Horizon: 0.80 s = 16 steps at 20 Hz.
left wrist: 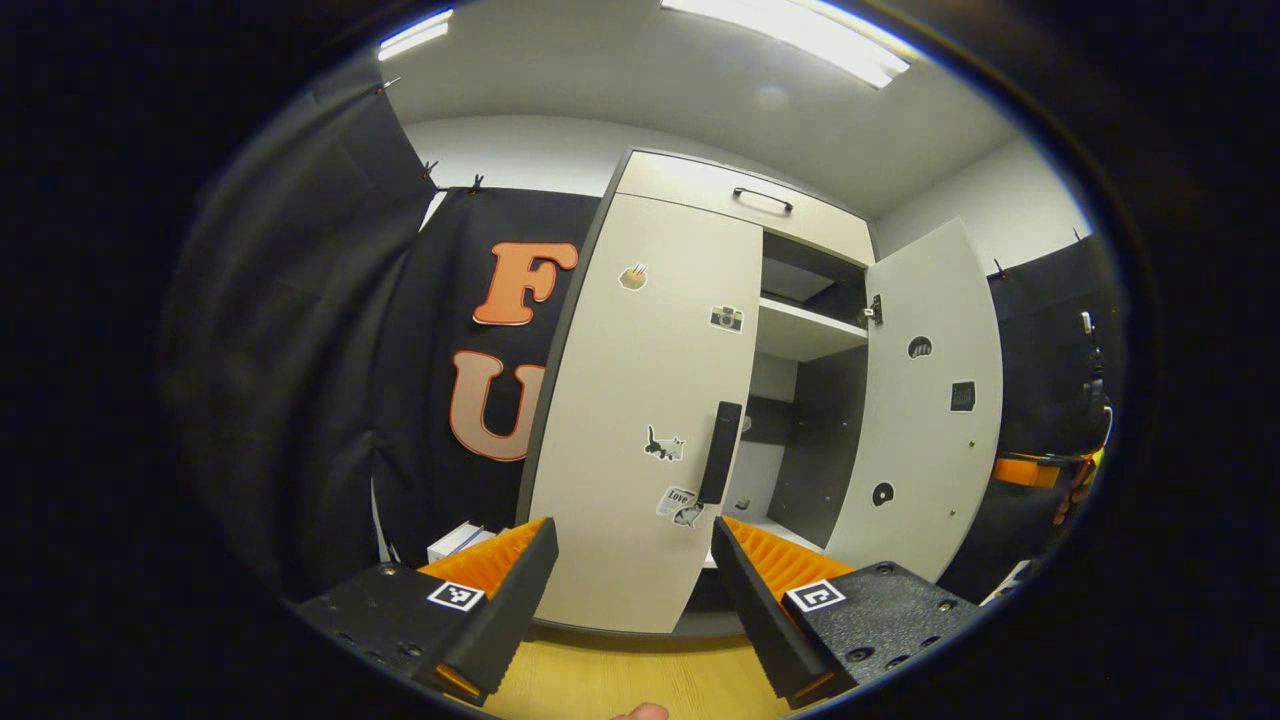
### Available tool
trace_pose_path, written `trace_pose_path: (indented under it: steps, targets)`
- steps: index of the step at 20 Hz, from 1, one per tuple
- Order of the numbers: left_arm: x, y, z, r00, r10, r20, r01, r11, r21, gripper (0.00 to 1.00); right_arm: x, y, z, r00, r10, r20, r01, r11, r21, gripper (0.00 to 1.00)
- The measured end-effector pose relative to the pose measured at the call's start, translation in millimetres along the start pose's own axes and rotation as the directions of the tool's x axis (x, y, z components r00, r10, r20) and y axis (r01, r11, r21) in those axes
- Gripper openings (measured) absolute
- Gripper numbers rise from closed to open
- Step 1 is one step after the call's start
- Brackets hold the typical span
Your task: Open the right door of the double-door shoe cabinet with the right hand, and open the left door with the left hand.
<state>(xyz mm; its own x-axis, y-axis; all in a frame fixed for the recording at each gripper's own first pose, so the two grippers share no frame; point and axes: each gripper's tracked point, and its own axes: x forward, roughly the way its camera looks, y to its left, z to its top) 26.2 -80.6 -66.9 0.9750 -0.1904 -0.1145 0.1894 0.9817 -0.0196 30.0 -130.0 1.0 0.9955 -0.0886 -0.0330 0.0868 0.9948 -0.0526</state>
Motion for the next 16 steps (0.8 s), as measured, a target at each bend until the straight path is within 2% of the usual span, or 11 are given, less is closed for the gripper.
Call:
trace_pose_path:
  steps: [1, 2, 5, 6, 7, 11, 13, 14, 15, 16]
  targets:
    - [10, -4, -2, 1.000, -0.014, -0.006, 0.014, 1.000, 0.011, 0.91, -8, -1, 1, 1.000, -0.010, -0.004, 0.010, 1.000, -0.003, 0.15]
    - [20, -8, -2, 1.000, -0.028, -0.008, 0.028, 0.999, 0.020, 0.94, -14, 0, 2, 1.000, -0.005, -0.004, 0.005, 1.000, 0.000, 0.15]
    - [70, -22, 5, 0.997, -0.074, -0.003, 0.074, 0.996, 0.050, 0.94, -33, 8, 4, 1.000, 0.028, -0.009, -0.028, 1.000, 0.015, 0.25]
    - [86, -26, 6, 0.997, -0.078, -0.011, 0.078, 0.995, 0.063, 0.95, -37, 7, 4, 1.000, 0.023, -0.011, -0.022, 1.000, 0.018, 0.25]
    - [100, -33, 6, 0.996, -0.091, -0.020, 0.092, 0.993, 0.071, 0.95, -40, 5, 4, 1.000, 0.015, -0.011, -0.015, 1.000, 0.018, 0.29]
    - [140, -71, -8, 0.984, -0.170, -0.060, 0.173, 0.984, 0.036, 0.92, -51, 3, 3, 1.000, 0.010, -0.016, -0.010, 0.999, 0.051, 0.80]
    - [159, -94, -17, 0.974, -0.210, -0.082, 0.212, 0.977, 0.004, 0.94, -57, 5, 1, 0.999, 0.020, -0.026, -0.017, 0.996, 0.082, 0.88]
    - [170, -102, -18, 0.972, -0.221, -0.081, 0.222, 0.975, 0.009, 0.94, -61, 6, 3, 0.999, 0.028, -0.021, -0.026, 0.995, 0.095, 1.00]
    - [184, -106, -19, 0.974, -0.214, -0.073, 0.217, 0.976, 0.029, 0.95, -63, 5, 3, 0.999, 0.032, -0.019, -0.030, 0.995, 0.100, 0.99]
    - [198, -105, -19, 0.979, -0.191, -0.066, 0.195, 0.979, 0.061, 0.94, -66, 5, 1, 0.999, 0.032, -0.022, -0.030, 0.995, 0.093, 0.92]
